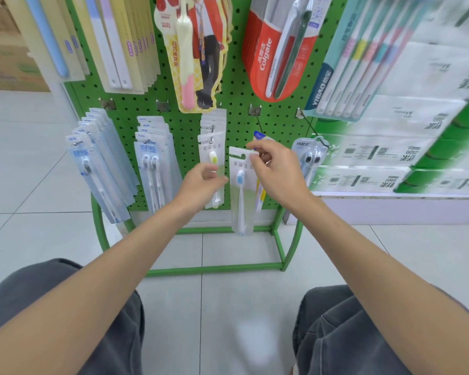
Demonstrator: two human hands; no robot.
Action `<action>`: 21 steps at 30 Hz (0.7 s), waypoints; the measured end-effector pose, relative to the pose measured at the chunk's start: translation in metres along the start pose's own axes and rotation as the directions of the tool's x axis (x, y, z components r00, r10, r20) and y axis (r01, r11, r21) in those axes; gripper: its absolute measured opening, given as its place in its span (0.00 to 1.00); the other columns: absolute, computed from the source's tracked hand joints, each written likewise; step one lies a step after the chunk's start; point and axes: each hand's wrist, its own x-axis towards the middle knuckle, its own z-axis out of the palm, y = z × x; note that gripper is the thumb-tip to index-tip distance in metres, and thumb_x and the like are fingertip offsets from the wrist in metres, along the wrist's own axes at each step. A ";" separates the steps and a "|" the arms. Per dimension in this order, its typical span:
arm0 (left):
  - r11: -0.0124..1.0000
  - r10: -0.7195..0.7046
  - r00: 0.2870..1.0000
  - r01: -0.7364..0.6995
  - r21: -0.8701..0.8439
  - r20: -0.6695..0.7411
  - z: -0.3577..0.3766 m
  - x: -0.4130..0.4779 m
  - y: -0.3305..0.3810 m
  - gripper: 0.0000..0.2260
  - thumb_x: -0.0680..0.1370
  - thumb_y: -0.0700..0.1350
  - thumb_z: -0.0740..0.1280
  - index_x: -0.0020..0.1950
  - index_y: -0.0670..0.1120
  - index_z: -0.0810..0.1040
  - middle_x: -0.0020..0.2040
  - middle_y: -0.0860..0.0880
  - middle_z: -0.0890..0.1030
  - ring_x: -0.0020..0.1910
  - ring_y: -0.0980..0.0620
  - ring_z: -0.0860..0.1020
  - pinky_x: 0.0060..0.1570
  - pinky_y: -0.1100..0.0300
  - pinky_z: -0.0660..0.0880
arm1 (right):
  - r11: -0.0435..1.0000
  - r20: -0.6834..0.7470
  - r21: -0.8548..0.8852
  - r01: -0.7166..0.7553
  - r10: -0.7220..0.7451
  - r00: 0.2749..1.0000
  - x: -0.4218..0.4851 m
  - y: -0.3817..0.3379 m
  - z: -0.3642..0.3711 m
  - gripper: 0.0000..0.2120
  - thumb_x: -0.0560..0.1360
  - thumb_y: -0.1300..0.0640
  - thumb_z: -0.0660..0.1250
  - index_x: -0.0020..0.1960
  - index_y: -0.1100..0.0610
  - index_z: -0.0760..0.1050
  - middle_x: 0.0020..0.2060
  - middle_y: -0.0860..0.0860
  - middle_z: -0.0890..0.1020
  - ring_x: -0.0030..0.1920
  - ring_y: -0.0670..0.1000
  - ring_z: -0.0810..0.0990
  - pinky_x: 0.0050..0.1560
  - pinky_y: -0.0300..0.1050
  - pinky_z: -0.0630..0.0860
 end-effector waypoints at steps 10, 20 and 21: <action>0.989 0.139 0.974 -0.144 0.014 0.176 0.007 -0.019 -0.010 0.04 0.77 0.41 0.71 0.44 0.46 0.77 0.48 0.46 0.83 0.45 0.52 0.80 0.49 0.57 0.77 | 0.976 0.048 0.168 -0.138 0.132 0.990 -0.024 0.010 -0.005 0.05 0.78 0.61 0.66 0.50 0.55 0.81 0.38 0.42 0.79 0.35 0.41 0.74 0.40 0.35 0.70; 0.987 0.163 0.972 -0.158 -0.044 0.168 0.011 -0.016 -0.009 0.07 0.79 0.40 0.68 0.44 0.51 0.82 0.42 0.50 0.81 0.43 0.51 0.77 0.53 0.48 0.79 | 0.957 0.068 0.194 -0.214 0.204 0.977 -0.018 0.011 0.000 0.05 0.77 0.55 0.69 0.43 0.54 0.78 0.28 0.41 0.74 0.28 0.40 0.69 0.32 0.33 0.66; 0.987 0.159 0.974 -0.153 -0.051 0.163 0.010 -0.016 -0.009 0.07 0.79 0.41 0.69 0.44 0.52 0.82 0.42 0.49 0.81 0.43 0.50 0.77 0.53 0.47 0.79 | 0.952 0.079 0.214 -0.219 0.206 0.975 -0.017 0.011 0.000 0.05 0.77 0.55 0.69 0.43 0.54 0.78 0.29 0.42 0.75 0.31 0.42 0.70 0.34 0.35 0.67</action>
